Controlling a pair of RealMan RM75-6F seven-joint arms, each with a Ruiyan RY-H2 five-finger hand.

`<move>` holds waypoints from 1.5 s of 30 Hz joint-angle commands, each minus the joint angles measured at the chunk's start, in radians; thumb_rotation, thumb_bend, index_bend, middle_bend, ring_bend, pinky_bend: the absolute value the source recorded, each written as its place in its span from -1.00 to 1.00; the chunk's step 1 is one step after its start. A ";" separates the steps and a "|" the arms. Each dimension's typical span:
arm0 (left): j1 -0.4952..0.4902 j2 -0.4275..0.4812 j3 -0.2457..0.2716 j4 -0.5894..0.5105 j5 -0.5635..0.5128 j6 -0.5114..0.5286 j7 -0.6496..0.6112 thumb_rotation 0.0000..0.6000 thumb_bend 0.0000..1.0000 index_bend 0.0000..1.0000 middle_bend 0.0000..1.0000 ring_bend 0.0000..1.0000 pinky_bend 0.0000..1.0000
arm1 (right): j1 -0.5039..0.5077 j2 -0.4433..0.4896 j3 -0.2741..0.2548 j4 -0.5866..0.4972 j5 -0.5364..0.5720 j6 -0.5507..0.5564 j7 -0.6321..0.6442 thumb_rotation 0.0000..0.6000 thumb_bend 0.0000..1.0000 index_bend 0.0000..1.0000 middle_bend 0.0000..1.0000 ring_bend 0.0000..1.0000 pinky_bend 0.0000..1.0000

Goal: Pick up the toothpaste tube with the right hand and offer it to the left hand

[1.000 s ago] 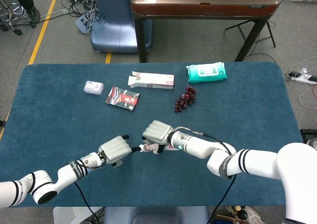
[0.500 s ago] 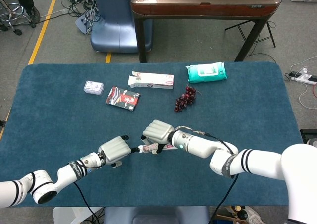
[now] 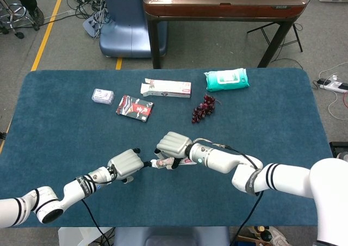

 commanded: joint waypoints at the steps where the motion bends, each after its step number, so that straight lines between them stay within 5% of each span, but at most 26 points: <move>1: 0.000 -0.002 0.000 0.001 0.002 0.001 -0.003 1.00 -0.51 -0.62 0.23 0.07 -0.64 | -0.004 -0.001 0.000 -0.001 -0.011 0.015 0.018 1.00 1.00 1.00 0.74 0.69 0.30; 30: 0.036 0.066 0.001 -0.012 -0.048 0.042 0.038 1.00 -0.51 -0.62 0.21 0.07 -0.64 | -0.096 -0.020 -0.053 0.059 -0.055 0.159 0.093 1.00 0.97 1.00 0.65 0.60 0.28; 35: 0.052 0.086 -0.005 -0.018 -0.075 0.061 0.050 1.00 -0.51 -0.62 0.21 0.07 -0.64 | -0.113 -0.055 -0.065 0.104 -0.060 0.177 0.099 1.00 0.52 0.86 0.49 0.46 0.14; 45: 0.074 0.105 -0.005 -0.036 -0.101 0.077 0.072 1.00 -0.51 -0.62 0.20 0.07 -0.64 | -0.119 -0.111 -0.053 0.166 -0.031 0.172 0.070 1.00 -0.25 0.21 0.08 0.10 -0.07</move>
